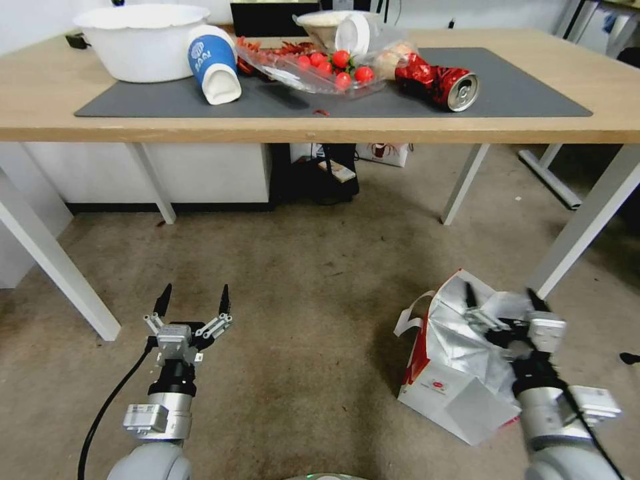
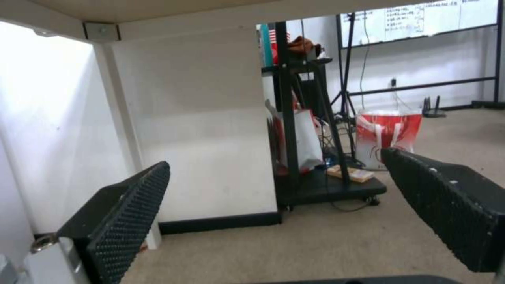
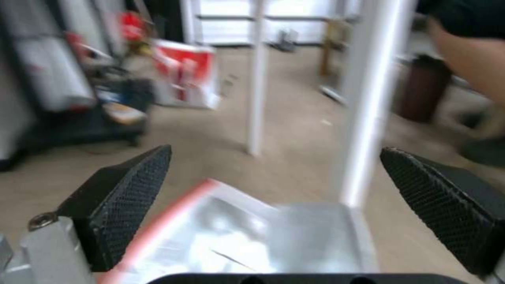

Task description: Pick up the food delivery bag from the floor and place it on the table.

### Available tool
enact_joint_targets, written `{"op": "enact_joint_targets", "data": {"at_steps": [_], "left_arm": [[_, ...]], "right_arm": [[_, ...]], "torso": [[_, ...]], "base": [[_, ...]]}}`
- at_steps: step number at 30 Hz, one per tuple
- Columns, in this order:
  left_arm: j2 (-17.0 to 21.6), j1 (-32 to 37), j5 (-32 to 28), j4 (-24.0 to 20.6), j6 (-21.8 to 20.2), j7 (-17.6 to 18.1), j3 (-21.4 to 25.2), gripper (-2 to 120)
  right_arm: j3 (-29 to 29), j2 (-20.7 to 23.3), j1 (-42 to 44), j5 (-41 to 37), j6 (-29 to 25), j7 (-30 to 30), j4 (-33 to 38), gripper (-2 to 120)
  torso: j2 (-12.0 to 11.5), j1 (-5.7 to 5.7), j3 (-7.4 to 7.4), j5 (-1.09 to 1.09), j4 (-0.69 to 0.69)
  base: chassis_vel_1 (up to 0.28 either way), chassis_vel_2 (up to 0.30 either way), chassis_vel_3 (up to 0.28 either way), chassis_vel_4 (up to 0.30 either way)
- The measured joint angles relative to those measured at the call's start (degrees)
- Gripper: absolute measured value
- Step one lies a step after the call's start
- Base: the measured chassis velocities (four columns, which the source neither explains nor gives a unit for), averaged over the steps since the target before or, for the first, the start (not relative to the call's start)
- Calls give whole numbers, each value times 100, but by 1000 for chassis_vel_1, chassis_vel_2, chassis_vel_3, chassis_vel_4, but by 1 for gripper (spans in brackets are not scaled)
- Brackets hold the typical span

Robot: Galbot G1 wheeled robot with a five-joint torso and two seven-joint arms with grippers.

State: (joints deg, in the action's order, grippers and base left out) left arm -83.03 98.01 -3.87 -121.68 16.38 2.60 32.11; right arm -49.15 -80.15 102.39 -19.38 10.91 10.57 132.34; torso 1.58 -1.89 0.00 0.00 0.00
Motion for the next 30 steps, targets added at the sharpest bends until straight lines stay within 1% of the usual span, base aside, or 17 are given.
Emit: {"op": "enact_joint_targets", "data": {"at_steps": [1, 3, 5, 6, 10, 12, 15, 19, 22, 23, 26, 27, 30], "left_arm": [[-26, -9, 12, 18, 18, -7, -44, 100], [-36, -14, 18, 27, 32, -8, -67, 100], [-50, -38, 28, 54, 76, -10, -115, 100], [-50, -38, 28, 54, 76, -10, -115, 100], [-14, -56, 26, 94, 136, -10, -128, 100], [1, -57, 26, 105, 145, -10, -127, 100], [30, -49, 30, 110, 168, -10, -133, 100], [33, -38, 69, 105, 171, -10, -171, 100], [12, -23, 114, 99, 179, -8, -225, 100], [12, -23, 114, 99, 179, -8, -225, 100], [-19, -15, 134, 84, 206, -5, -246, 100], [-19, -15, 134, 84, 206, -5, -246, 100], [-35, -2, 141, 69, 222, 3, -246, 100]], "right_arm": [[-249, 59, 1, -243, 62, 7, -226, 100], [-349, 87, -1, -352, 87, -5, -353, 100], [-597, 178, -52, -677, 161, -115, -842, 100], [-597, 178, -52, -677, 161, -115, -842, 100], [-666, 239, -169, -913, 269, -264, -1425, 100], [-666, 250, -227, -923, 275, -292, -1538, 100], [-624, 355, -480, -1067, 304, -464, -2020, 100], [-562, 367, -592, -1103, 289, -584, -2219, 99], [-489, 317, -646, -1111, 276, -706, -2278, 89], [-489, 317, -646, -1111, 276, -706, -2278, 89], [-430, 308, -671, -1106, 321, -726, -2288, 78], [-430, 308, -671, -1106, 321, -726, -2288, 78], [-399, 310, -717, -1096, 372, -641, -2323, 65]], "torso": [[3, -1, 0, 0, 0], [4, -2, 0, 0, 0], [8, -3, 0, -1, -1], [8, -3, 0, -1, -1], [14, -4, 0, 0, 0], [15, -4, 0, 0, -1], [18, -5, 0, 0, 2], [21, -5, 0, -1, 1], [23, -5, 0, 0, 1], [23, -5, 0, 0, 1], [26, -5, 0, 1, 0], [26, -5, 0, 1, 0], [28, -6, 0, 1, 1]], "base": [[0, 0, 0, 0], [0, 0, 0, 0], [0, 0, 0, 0], [0, 0, 0, 0], [0, 0, 0, 0], [0, 0, 0, 0], [0, 0, 0, 0], [0, 0, 0, 0], [0, 0, 0, 0], [0, 0, 0, 0], [0, 0, 0, 0], [0, 0, 0, 0], [0, 0, 0, 0]]}}
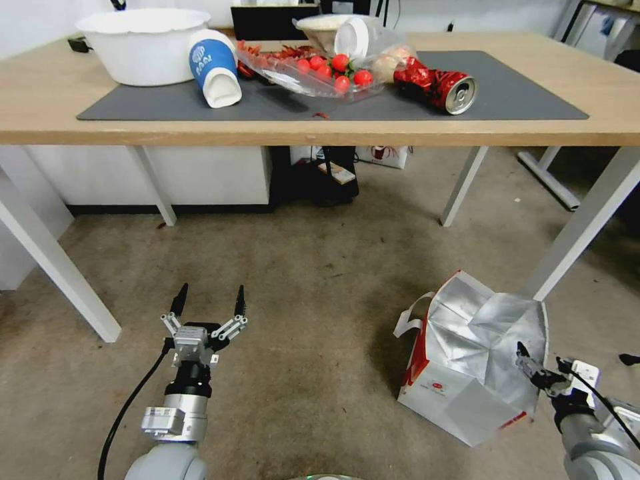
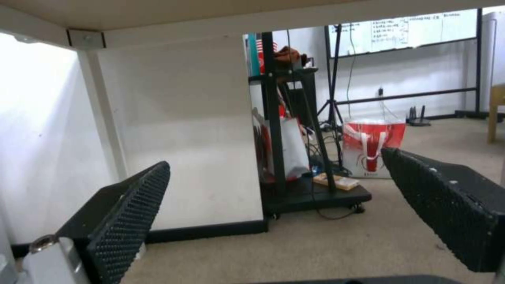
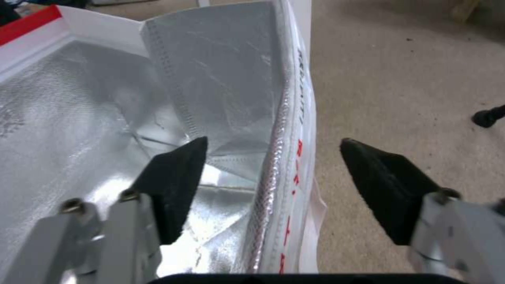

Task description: Pick up the food delivery bag from the floor and place it on the table.

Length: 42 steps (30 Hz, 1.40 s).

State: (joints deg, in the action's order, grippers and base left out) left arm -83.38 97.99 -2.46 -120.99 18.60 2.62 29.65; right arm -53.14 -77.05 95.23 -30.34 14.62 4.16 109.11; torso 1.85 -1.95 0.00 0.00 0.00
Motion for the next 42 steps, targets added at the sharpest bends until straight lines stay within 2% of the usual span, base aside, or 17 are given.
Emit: {"op": "enact_joint_targets", "data": {"at_steps": [3, 5, 6, 8, 9, 11, 16, 18, 26, 30, 31, 33, 35, 36, 39, 40, 42], "left_arm": [[0, 5, 0, -12, 1, 2, 2, 100], [-1, 8, 0, -21, 2, 6, 10, 100], [-1, 8, 0, -21, 2, 6, 10, 100], [7, 13, -2, -38, 2, 7, 15, 100], [7, 13, -2, -38, 2, 7, 15, 100], [34, 12, -10, -42, 2, 8, 30, 100], [50, 7, -24, -42, 1, 23, 34, 100], [55, 8, -26, -33, 6, 39, 29, 100], [83, -5, -34, -35, -4, 48, 29, 100], [119, -33, -106, -22, 8, 23, 105, 100], [113, -38, -144, 15, 105, -39, 174, 100], [109, -52, -163, 36, 162, -84, 220, 100], [127, -110, -223, 65, 258, -162, 284, 100], [127, -110, -223, 65, 258, -162, 284, 100], [146, -156, -282, 78, 378, -268, 333, 100], [146, -156, -282, 78, 378, -268, 333, 100], [145, -191, -283, 128, 488, -347, 359, 100]], "right_arm": [[2, 2, -5, 0, 0, 13, -14, 62], [5, -5, 10, 0, -2, 30, -42, 51], [5, -5, 10, 0, -2, 30, -42, 51], [8, -22, 25, -3, -20, 35, -65, 39], [8, -22, 25, -3, -20, 35, -65, 39], [12, -29, 26, -3, -46, 41, -109, 27], [29, -40, 29, 6, -78, 43, -143, 14], [44, -51, 35, 20, -102, 50, -168, 2], [57, -53, 156, 19, -141, 62, 13, 0], [315, 95, 629, 13, -229, 0, 868, 0], [473, 291, 780, 42, -223, -21, 1255, 0], [569, 429, 875, 81, -208, -60, 1531, 0], [699, 791, 1069, 139, -14, -195, 2255, 0], [699, 791, 1069, 139, -14, -195, 2255, 0], [653, 1363, 1181, 140, 502, -544, 3034, 0], [653, 1363, 1181, 140, 502, -544, 3034, 0], [536, 1824, 1165, 95, 771, -739, 3372, 0]], "torso": [[0, 0, 0, -1, 0], [1, 0, 0, 0, 0], [1, 0, 0, 0, 0], [2, 0, 0, 0, 0], [2, 0, 0, 0, 0], [4, 0, 0, 0, 0], [5, -1, 0, 0, 0], [5, -1, 0, 0, 0], [5, -1, 0, -2, 0], [7, -1, 0, -1, -2], [7, -1, 0, 2, -1], [7, -1, 0, 0, 2], [7, -1, 0, 1, 1], [7, -1, 0, 1, 1], [7, -1, 0, 0, 0], [7, -1, 0, 0, 0], [7, -1, 0, 1, 0]], "base": [[0, 0, 0, 0], [0, 0, 0, 0], [0, 0, 0, 0], [0, 0, 0, 0], [0, 0, 0, 0], [0, 0, 0, 0], [0, 0, 0, 0], [0, 0, 0, 0], [0, 0, 0, 0], [0, 0, 0, 0], [0, 0, 0, 0], [0, 0, 0, 0], [0, 0, 0, 0], [0, 0, 0, 0], [0, 0, 0, 0], [0, 0, 0, 0], [0, 0, 0, 0]]}}
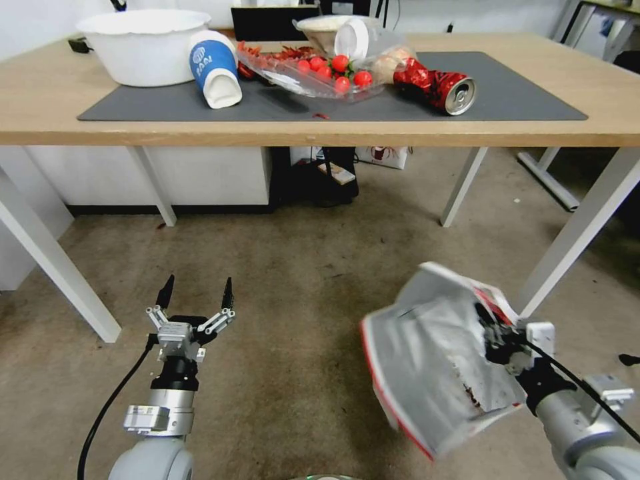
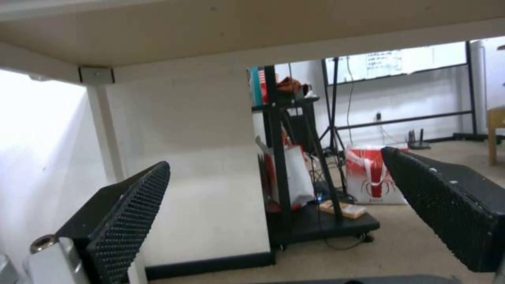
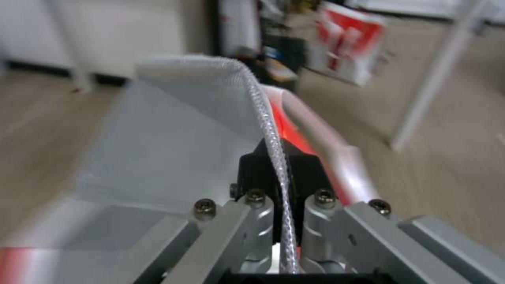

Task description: Pick up the food delivery bag from the floor and place it on the table.

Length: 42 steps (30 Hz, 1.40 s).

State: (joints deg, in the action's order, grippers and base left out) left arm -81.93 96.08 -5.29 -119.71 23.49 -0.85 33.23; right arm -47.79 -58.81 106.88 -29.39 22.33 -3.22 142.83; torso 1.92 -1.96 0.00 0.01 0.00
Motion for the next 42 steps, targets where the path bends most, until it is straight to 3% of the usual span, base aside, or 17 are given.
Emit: {"op": "enact_joint_targets", "data": {"at_steps": [2, 5, 10, 17, 24, 31, 36, 42], "left_arm": [[2, -20, 2, 25, 56, -23, 8, 100], [20, -56, -2, 39, 144, -27, 30, 100], [43, -61, -15, 7, 175, 21, 54, 100], [75, -6, -93, -101, 184, 47, 117, 100], [88, 26, -265, -192, 123, -90, 157, 100], [72, 75, -321, -275, 85, -98, 148, 100], [62, 113, -375, -279, 109, -264, 224, 100], [62, 143, -378, -337, 44, -246, 203, 100]], "right_arm": [[-42, 188, -14, -25, 81, -82, 63, 0], [-137, 799, -23, -59, 321, -429, 112, 0], [-166, 1232, -33, -69, 394, -753, 111, 0], [-749, 1914, -149, -579, 359, -1314, 79, 0], [-1127, 2241, -198, -1061, 146, -1641, 64, 0], [-974, 2340, -187, -1129, -330, -2068, 55, 0], [-911, 2280, -197, -1316, -712, -2289, 50, 0], [-931, 2257, -185, -1511, -780, -2323, 47, 0]], "torso": [[0, 0, 0, 0, 0], [0, 0, 0, -2, 0], [0, 0, 0, -2, 0], [0, 0, 0, -1, -1], [0, 0, 0, -1, -1], [33, -1, -16, -1, -1], [137, -2, -120, -1, 0], [270, -9, -249, -1, -1]], "base": [[0, 0, 0, 0], [0, 0, 0, 0], [0, 0, 0, 0], [0, 0, 0, 0], [0, 0, 0, 0], [0, 0, 0, 0], [0, 0, 0, 0], [0, 0, 0, 0]]}}
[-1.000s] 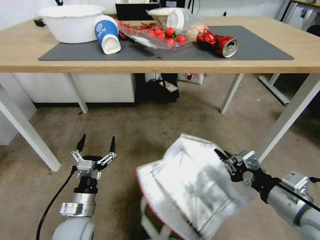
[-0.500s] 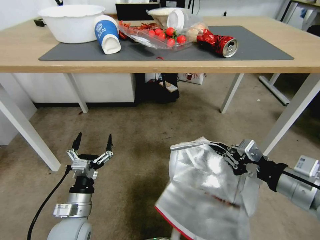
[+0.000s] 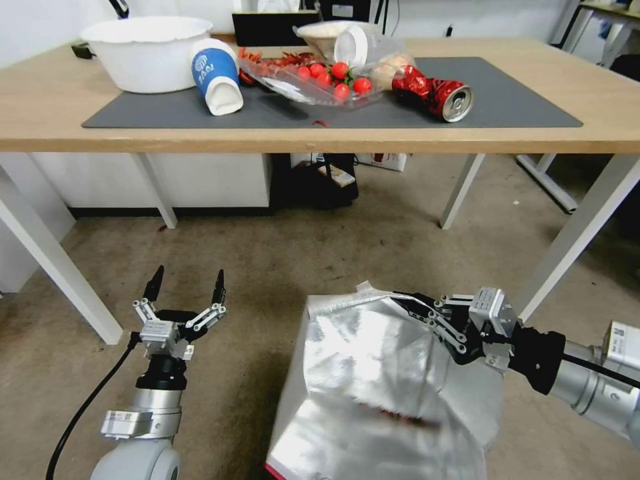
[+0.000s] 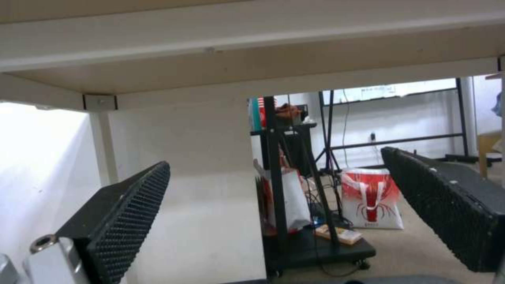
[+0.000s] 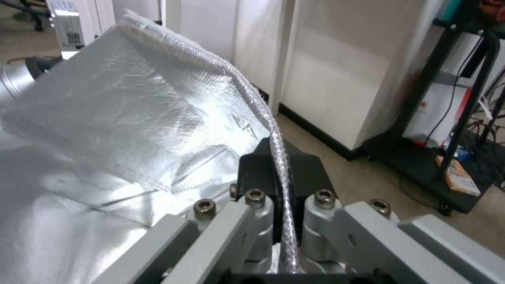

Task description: Pick up the food delivery bag from the floor and place it on the table.

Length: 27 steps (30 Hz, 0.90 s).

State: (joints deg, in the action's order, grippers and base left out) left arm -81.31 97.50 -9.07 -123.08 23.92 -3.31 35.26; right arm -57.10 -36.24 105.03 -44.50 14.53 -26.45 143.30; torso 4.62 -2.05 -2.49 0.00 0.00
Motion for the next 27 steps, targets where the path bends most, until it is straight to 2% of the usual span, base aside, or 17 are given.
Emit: {"op": "enact_joint_targets", "data": {"at_steps": [9, 15, 17, 27], "left_arm": [[37, 27, 3, -47, -70, 56, 7, 100], [41, 70, 50, -114, -147, 98, 9, 100], [45, 102, 124, -161, -231, 119, 10, 100], [104, 151, 231, -306, -652, 185, 26, 100]], "right_arm": [[22, -33, 41, -99, -16, -5, -5, 0], [37, -32, 41, -135, -19, -3, -5, 0], [66, -38, 25, -139, -20, 2, -5, 0], [108, -48, -21, -187, -131, -27, -6, 0]], "torso": [[244, -30, -220, 0, 0], [346, -45, -307, 0, 0], [431, -59, -378, 0, 0], [646, -112, -541, 0, 0]], "base": [[0, 0, 0, 0], [0, 0, 0, 0], [0, 0, 0, 0], [0, 0, 0, 0]]}}
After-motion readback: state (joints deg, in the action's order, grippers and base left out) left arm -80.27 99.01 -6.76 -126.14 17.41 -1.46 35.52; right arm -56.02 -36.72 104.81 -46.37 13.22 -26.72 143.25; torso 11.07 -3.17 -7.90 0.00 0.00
